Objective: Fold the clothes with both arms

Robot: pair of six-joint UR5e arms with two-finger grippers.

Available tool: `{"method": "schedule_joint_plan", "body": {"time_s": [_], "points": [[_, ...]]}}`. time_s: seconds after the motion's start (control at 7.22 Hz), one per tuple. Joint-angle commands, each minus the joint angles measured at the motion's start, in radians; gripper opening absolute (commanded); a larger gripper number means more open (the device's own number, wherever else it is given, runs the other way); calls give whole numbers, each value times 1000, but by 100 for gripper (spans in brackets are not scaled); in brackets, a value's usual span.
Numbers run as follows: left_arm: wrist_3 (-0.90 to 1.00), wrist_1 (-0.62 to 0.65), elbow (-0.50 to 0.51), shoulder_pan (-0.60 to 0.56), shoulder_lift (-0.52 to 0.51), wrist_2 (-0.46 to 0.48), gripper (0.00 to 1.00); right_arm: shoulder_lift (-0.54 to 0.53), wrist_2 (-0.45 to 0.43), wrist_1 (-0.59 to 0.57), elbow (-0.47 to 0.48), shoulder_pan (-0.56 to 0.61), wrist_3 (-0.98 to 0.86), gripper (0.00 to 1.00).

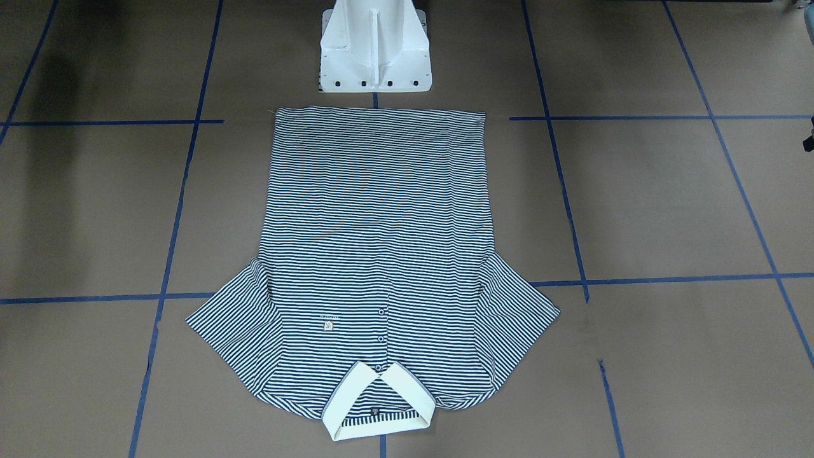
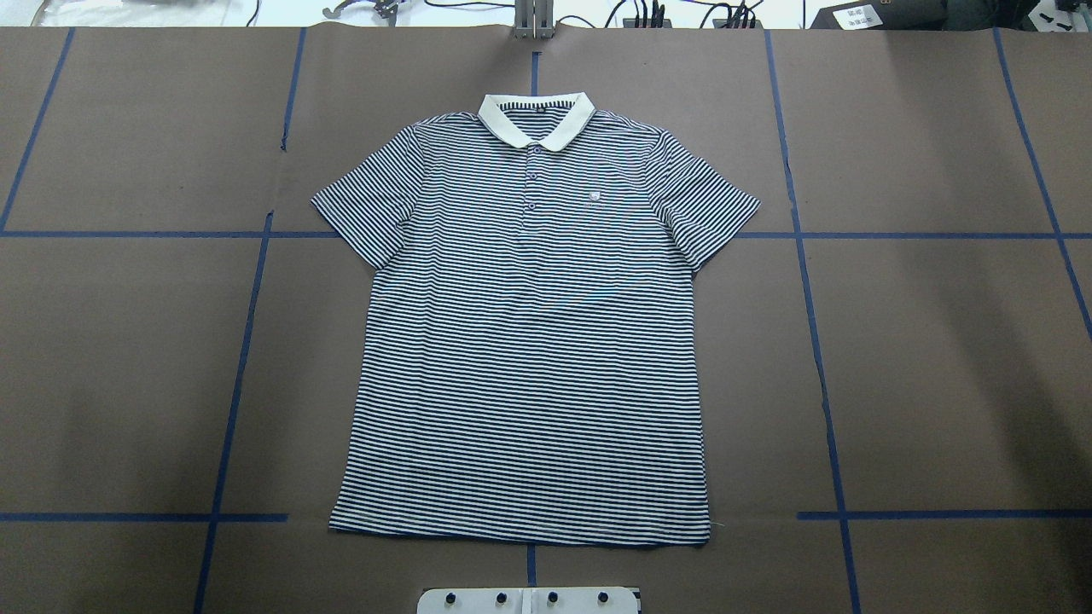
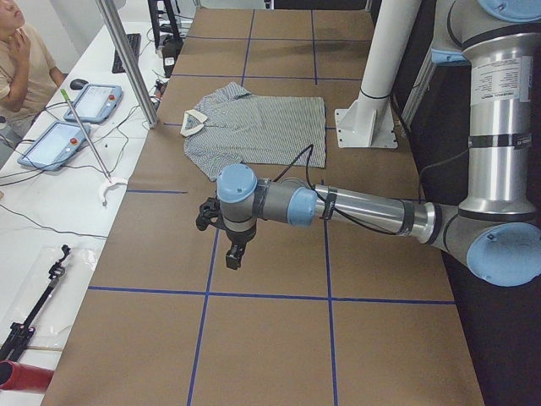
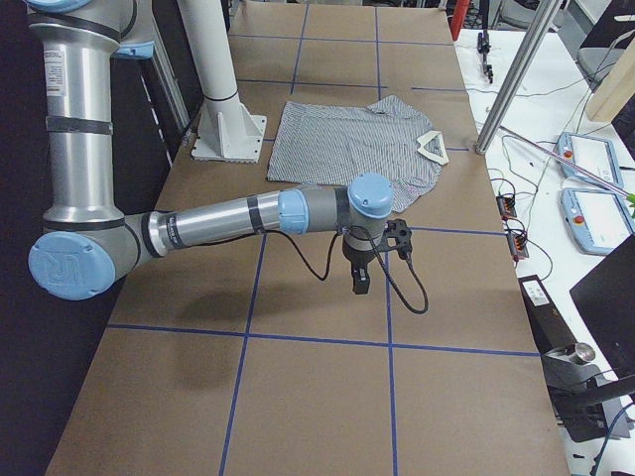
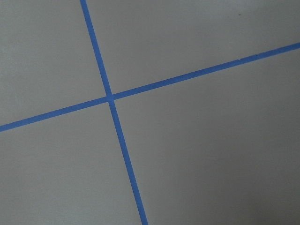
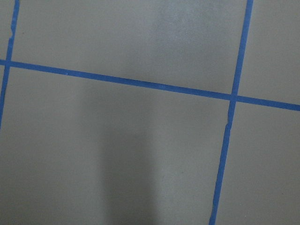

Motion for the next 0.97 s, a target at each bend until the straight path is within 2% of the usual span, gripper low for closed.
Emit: {"method": "schedule_joint_plan", "body": {"time_s": [0.0,0.14,0.28,0.55,0.69,0.83], "points": [[-5,2,-43,2,0,1,100,24,11,10,0,-21,13,100],[-6,-1,-43,1,0,-1,100,63,11,16,0,-54,100,100],[-2,-4,-34,1,-3,-2,100,83,11,123,-26,-107,242,100],[0,-7,-50,1,9,-24,100,162,2,558,-204,-260,743,100],[0,-7,-50,-1,9,-45,100,230,-41,724,-309,-331,935,99],[2,-7,-48,-1,9,-45,100,285,-106,808,-370,-415,1057,99]]}}
